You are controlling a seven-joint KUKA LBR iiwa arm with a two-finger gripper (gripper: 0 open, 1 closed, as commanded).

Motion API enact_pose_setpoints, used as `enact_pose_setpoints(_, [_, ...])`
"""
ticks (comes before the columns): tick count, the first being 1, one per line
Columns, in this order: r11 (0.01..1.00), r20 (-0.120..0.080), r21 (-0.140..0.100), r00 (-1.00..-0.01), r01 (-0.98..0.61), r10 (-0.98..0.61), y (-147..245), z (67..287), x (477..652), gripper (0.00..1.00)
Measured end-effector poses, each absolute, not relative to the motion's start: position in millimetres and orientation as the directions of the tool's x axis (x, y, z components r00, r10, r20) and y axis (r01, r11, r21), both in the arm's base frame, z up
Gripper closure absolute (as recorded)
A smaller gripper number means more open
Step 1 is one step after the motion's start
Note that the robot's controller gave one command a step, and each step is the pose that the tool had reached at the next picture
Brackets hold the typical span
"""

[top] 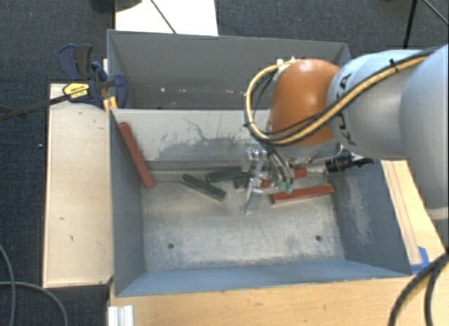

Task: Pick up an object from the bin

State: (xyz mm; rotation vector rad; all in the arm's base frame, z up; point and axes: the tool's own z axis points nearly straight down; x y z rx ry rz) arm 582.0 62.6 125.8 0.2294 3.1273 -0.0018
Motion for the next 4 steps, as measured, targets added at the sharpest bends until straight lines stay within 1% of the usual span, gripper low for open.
enact_pose_setpoints(1, [0.999, -0.002, 0.001, -0.999, 0.038, 0.038, 21.3, 76.1, 568.5, 1.00])
enact_pose_setpoints(2, [0.999, -0.002, 0.001, -0.999, 0.039, 0.039, 21.4, 76.1, 568.5, 1.00])
enact_pose_setpoints(3, [1.000, 0.005, 0.000, -1.000, 0.017, 0.017, 19.8, 125.3, 560.5, 1.00])
enact_pose_setpoints(4, [0.998, 0.007, -0.001, -0.998, -0.056, -0.056, -38.3, 89.8, 508.1, 0.00])
